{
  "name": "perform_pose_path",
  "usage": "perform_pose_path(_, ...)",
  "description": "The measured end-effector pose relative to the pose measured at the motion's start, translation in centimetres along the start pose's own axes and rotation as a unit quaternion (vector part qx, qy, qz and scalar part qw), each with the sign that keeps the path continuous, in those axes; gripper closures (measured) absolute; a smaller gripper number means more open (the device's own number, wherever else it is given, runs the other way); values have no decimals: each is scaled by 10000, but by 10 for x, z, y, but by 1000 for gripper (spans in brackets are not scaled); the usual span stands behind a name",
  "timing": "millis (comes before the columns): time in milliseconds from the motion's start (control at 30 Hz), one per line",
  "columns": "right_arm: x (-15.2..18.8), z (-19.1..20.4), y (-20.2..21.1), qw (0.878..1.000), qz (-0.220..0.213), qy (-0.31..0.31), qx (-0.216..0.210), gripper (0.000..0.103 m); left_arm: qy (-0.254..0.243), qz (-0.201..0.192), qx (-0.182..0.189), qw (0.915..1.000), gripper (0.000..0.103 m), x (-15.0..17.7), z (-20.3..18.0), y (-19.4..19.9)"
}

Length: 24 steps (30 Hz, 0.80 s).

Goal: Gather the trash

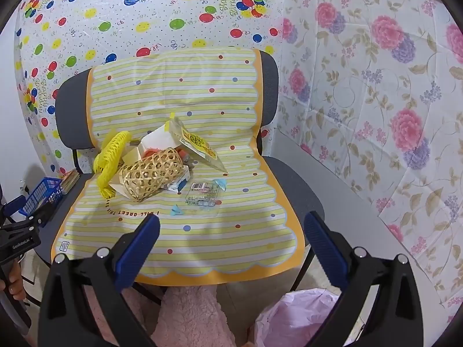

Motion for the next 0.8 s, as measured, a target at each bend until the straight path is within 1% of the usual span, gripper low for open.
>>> perform_pose_path(300,-1,0,-2,10000,-15,1,-17,6,-11,-2,14,10000,7,0,2,0)
perform_pose_path(400,-9,3,-1,10000,-6,2,-11,6,-13,-2,7,10000,7,0,2,0)
perform_pose_path(433,-1,2,-4,10000,-4,5,-14,6,-10,1,14,10000,7,0,2,0)
perform_pose_path(800,0,-1,-6,10000,-6,-15,-22,6,-11,8,11,10000,7,1,3,-1)
Point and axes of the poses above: each gripper's, at about its wrist camera, not at the fingertips, and y roughly against the way its jaws point, z to its left, x to its underside, the point moved 3 cm from there along -y, roughly the way its jaws point, and after that the axes turned 13 degrees about y, right-handed, at the moved point
